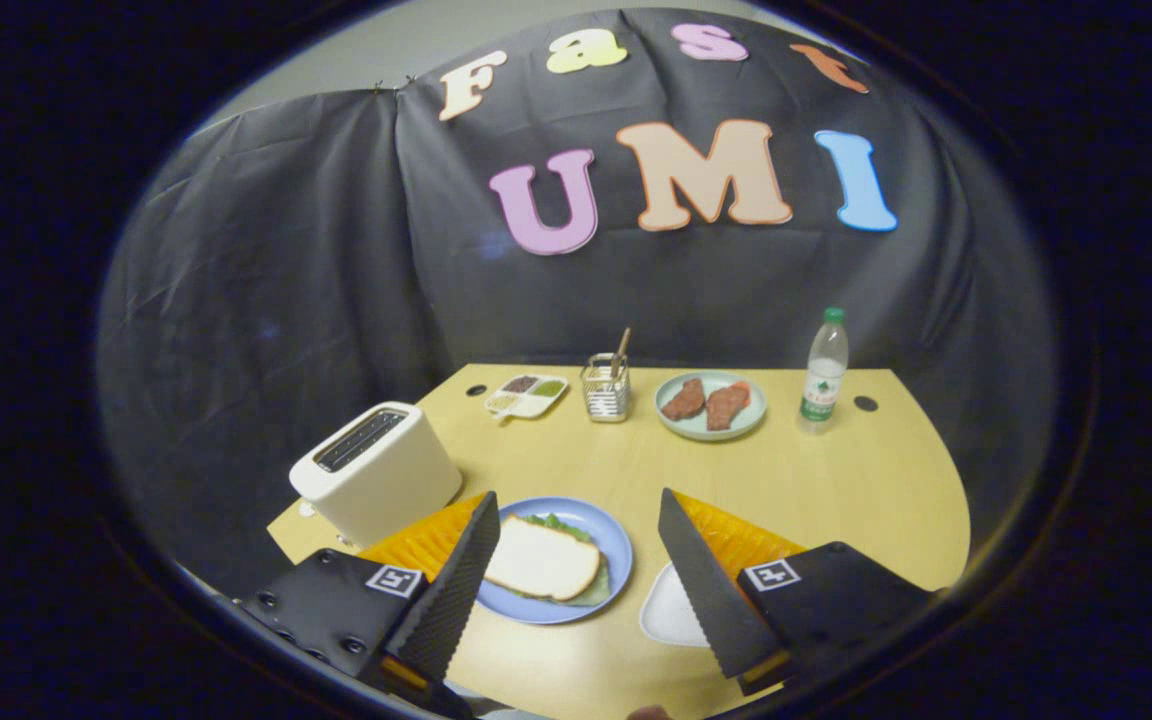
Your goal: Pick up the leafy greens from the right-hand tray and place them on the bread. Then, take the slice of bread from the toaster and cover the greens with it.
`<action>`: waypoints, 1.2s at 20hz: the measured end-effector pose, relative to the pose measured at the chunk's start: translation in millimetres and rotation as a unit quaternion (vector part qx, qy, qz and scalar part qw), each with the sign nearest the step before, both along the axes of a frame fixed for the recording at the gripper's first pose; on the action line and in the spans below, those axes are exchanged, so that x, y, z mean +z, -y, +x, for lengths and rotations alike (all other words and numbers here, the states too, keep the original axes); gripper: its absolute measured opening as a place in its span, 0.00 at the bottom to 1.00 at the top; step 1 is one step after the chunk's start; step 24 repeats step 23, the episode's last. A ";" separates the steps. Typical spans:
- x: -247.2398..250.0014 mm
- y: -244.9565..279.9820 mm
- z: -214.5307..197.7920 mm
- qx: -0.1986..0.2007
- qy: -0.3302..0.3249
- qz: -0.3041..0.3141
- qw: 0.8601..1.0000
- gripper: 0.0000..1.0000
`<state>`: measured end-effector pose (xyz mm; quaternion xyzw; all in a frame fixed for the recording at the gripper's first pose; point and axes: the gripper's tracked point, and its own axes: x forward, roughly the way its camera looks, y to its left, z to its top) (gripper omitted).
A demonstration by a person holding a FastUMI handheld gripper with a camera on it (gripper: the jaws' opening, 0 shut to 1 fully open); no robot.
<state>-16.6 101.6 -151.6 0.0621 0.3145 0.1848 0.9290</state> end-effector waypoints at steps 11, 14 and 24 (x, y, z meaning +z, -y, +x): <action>108.8 121.4 -18.5 -0.141 0.141 -0.071 0.977 1.00; 136.9 144.5 -27.2 -0.171 0.176 -0.077 0.966 1.00; 177.7 183.7 -46.5 -0.217 0.241 -0.092 0.941 1.00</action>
